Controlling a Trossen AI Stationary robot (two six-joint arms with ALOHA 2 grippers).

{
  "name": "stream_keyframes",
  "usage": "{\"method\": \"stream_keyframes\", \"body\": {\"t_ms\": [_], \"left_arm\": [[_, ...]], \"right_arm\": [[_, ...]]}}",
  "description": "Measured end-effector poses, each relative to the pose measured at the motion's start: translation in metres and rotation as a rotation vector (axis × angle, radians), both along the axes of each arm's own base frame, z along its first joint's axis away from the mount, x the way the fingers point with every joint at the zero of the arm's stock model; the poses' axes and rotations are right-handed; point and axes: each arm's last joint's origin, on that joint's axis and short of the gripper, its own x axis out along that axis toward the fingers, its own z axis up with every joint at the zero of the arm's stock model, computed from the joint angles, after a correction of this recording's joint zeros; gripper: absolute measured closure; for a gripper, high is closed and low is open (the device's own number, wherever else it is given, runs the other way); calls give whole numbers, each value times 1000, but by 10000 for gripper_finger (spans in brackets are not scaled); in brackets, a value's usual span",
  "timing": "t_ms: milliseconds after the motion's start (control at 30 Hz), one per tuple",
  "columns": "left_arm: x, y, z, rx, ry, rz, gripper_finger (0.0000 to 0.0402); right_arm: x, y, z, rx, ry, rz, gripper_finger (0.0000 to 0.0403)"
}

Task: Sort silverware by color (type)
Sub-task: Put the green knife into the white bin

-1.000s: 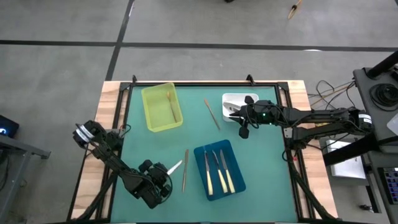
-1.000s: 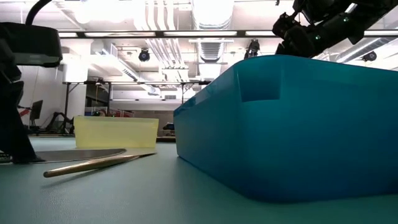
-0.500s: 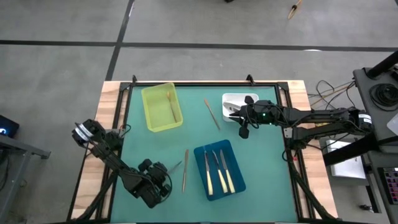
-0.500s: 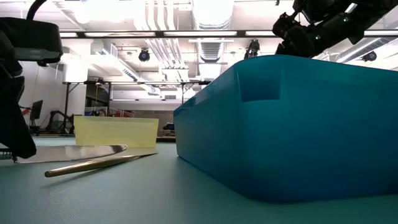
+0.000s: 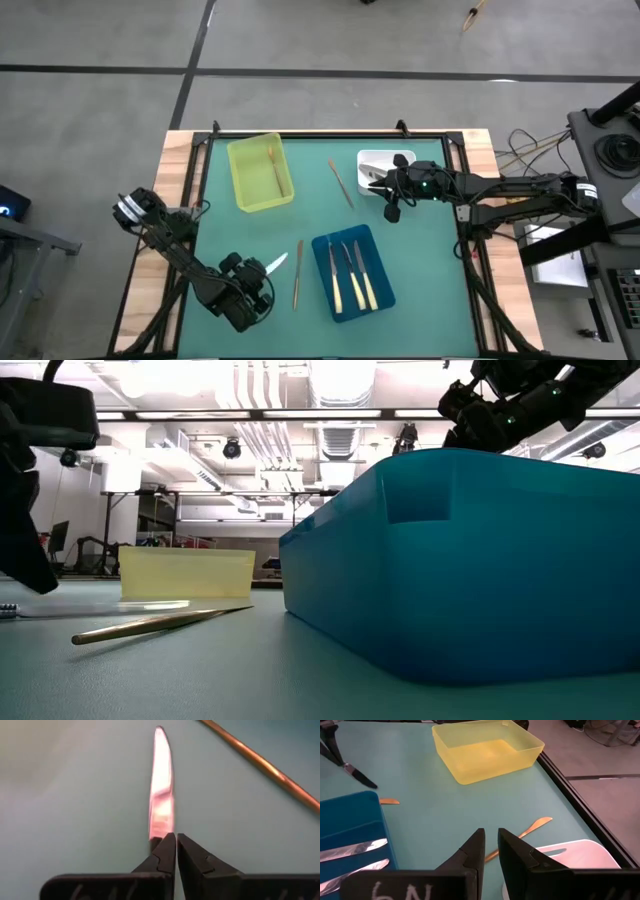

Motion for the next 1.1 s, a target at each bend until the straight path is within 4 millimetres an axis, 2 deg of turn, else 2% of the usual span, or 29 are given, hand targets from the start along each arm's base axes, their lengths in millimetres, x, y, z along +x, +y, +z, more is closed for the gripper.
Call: {"method": "stream_keyframes", "body": {"t_ms": [367, 567, 700, 867, 1100], "left_arm": [[-6, 4, 5, -43, 65, -3, 401], [-22, 19, 15, -95, 109, -80, 401], [-34, 33, 25, -62, 81, -187, 401], [-49, 50, 27, -59, 43, -288, 401], [-58, 59, 23, -75, 3, -333, 401]], "right_arm": [[0, 0, 0, 0, -1, 0, 360], [1, 0, 2, -2, -24, -2, 360], [5, -1, 12, 14, -114, -16, 360], [17, -1, 32, 16, -161, -6, 360], [52, 4, 49, 46, -173, 32, 360]]}}
